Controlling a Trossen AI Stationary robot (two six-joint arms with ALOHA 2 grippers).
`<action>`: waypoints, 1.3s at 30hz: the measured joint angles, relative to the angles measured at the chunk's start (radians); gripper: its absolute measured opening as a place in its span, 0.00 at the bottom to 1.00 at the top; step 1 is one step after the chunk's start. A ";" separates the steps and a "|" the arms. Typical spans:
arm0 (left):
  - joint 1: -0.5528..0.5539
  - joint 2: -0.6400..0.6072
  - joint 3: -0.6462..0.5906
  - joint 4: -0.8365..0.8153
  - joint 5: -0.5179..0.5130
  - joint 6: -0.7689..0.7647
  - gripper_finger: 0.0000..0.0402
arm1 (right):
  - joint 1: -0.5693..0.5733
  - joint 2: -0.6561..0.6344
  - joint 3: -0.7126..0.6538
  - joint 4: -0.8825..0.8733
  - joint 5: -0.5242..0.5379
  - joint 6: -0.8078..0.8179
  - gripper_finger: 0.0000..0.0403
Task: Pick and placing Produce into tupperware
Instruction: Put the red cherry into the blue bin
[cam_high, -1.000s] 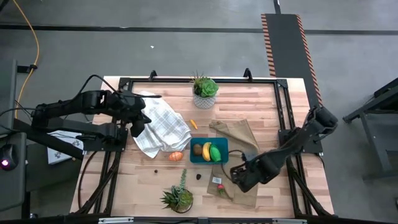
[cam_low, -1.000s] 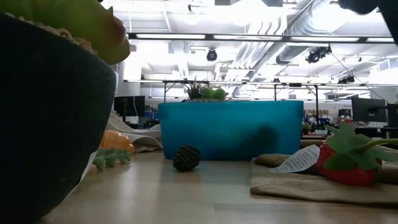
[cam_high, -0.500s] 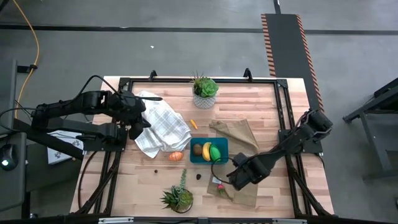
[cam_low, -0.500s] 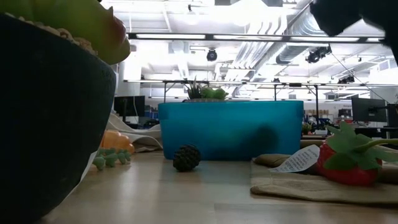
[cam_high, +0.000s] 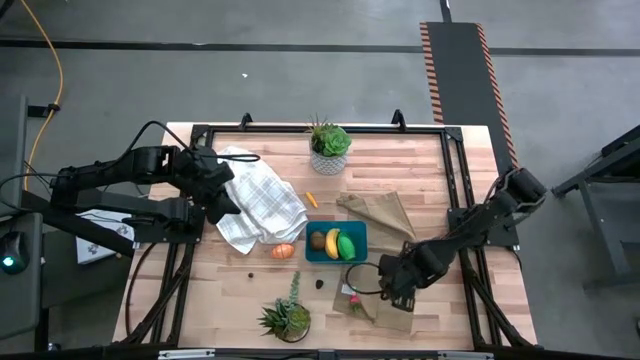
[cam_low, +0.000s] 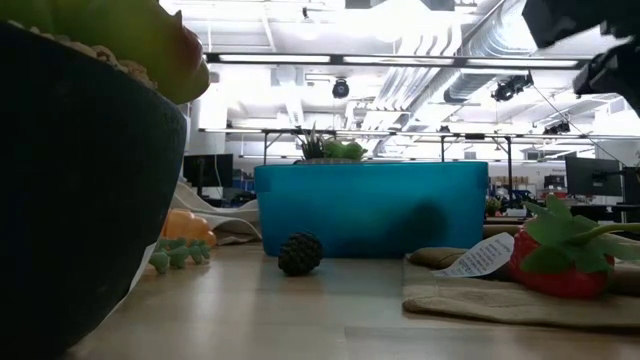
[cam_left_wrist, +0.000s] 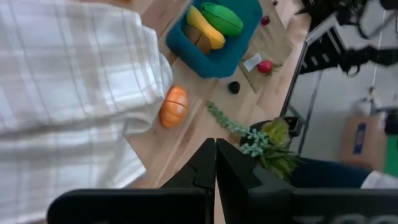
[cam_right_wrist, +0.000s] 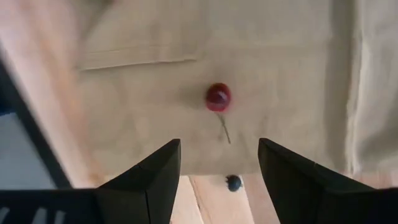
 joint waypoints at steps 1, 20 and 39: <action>0.000 0.000 0.000 0.000 -0.004 -0.026 0.00 | -0.001 -0.024 -0.020 0.032 -0.005 -0.027 0.51; 0.000 0.000 0.000 -0.002 -0.158 -0.238 0.01 | -0.069 -0.085 -0.171 0.224 -0.067 -0.273 0.51; 0.000 0.000 0.000 -0.084 -0.185 -0.189 0.01 | -0.079 0.043 -0.171 0.325 -0.085 -0.329 0.51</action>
